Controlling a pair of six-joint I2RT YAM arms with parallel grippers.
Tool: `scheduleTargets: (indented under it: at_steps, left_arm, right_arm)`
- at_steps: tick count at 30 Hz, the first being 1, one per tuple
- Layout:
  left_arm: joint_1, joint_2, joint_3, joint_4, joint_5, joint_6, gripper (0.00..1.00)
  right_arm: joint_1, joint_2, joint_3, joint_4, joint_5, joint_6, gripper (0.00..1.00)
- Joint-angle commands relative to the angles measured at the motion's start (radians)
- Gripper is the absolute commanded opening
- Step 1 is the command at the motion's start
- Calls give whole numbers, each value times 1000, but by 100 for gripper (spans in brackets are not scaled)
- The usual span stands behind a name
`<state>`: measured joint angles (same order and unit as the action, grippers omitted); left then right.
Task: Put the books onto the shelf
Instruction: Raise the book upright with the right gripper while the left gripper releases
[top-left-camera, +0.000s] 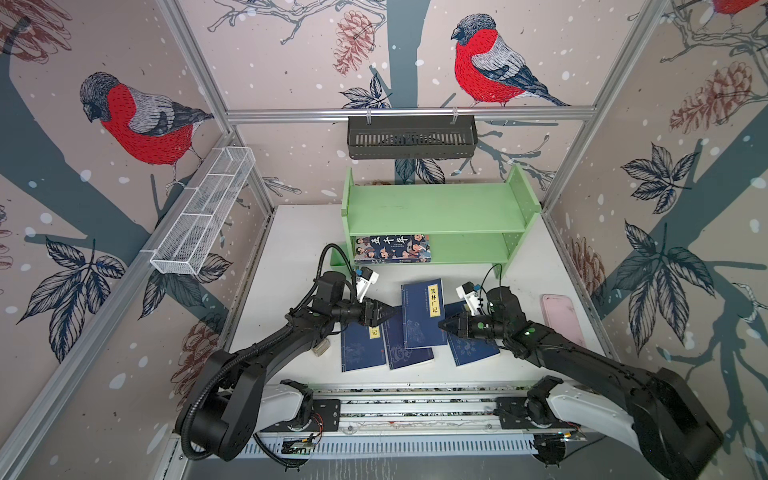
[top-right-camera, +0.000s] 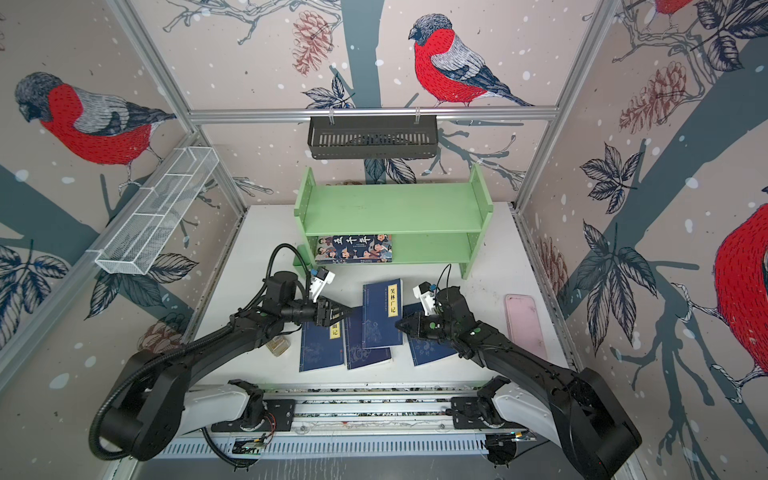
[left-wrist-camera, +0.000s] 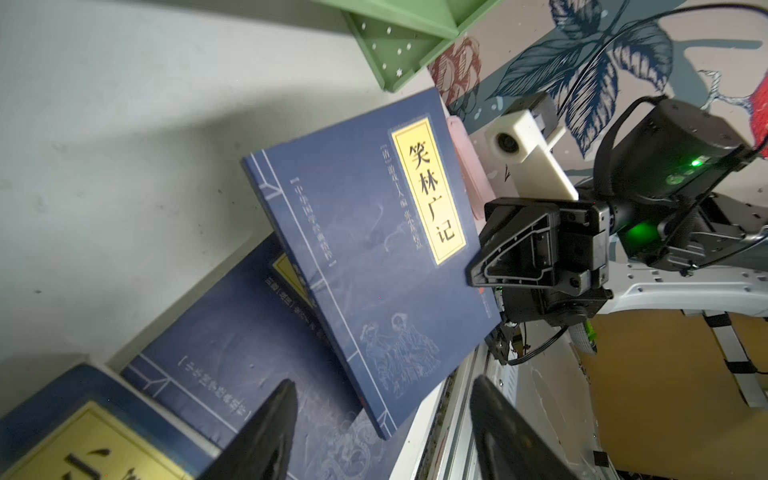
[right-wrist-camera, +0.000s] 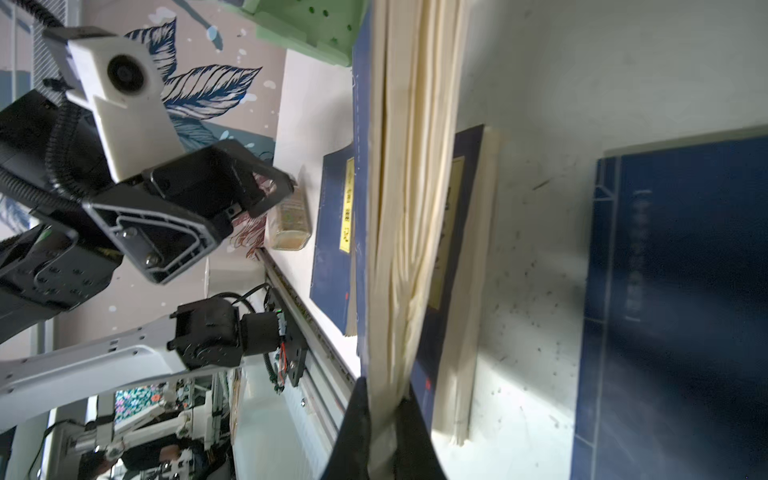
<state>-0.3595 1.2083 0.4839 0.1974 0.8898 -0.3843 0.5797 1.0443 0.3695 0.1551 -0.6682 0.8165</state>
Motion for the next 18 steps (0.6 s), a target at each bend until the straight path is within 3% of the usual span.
scheduleTargets:
  at_steps: [1, 6, 12, 18]
  left_arm:
    - [26, -33, -4, -17, 95, 26, 68]
    - [45, -47, 3, -19, 146, 13, 70]
    - [45, -45, -39, 250, 325, -238, 70]
    - [46, -55, -41, 299, 379, -287, 65]
  right_arm:
    - [-1, -35, 31, -16, -114, -57, 0]
    - [0, -89, 73, -29, -171, -76, 0]
    - [23, -87, 124, -20, -213, -102, 0]
    - [53, -46, 149, 24, -243, -114, 0]
